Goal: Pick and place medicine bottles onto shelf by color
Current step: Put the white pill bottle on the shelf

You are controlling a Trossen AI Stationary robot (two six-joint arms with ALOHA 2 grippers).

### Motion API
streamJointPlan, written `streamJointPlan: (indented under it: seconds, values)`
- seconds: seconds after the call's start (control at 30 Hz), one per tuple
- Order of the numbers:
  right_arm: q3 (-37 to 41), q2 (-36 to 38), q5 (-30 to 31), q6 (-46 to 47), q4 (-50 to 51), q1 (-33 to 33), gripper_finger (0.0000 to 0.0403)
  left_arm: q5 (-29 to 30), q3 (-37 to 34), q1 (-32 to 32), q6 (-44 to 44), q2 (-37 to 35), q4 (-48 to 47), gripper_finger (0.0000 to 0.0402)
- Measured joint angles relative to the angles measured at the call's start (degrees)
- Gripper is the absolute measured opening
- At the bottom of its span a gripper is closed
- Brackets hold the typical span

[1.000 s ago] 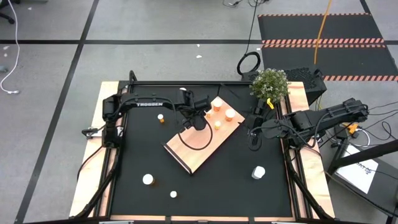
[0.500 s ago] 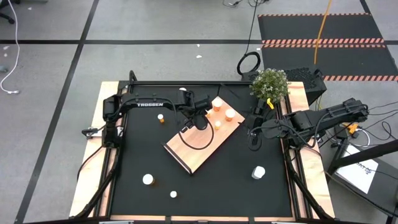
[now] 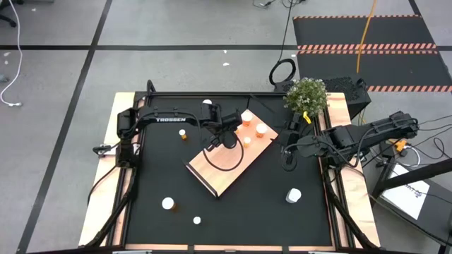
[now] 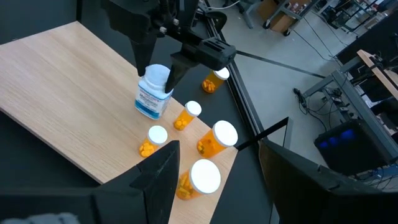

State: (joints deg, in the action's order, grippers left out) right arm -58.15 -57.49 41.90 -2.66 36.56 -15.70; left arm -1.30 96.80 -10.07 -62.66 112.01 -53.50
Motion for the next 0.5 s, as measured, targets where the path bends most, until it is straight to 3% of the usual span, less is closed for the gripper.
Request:
streamJointPlan:
  seconds: [0.3, 0.5]
  values:
    - [0.0, 0.0, 0.0, 0.0, 0.1, 0.0, 0.0215, 0.0, 0.0, 0.4, -0.5, 0.0, -0.7, 0.0222]
    - [0.0, 0.0, 0.0, 0.0, 0.1, 0.0, 0.0215, 3.8, 0.1, 0.4, -0.6, -0.1, -1.6, 0.0203]
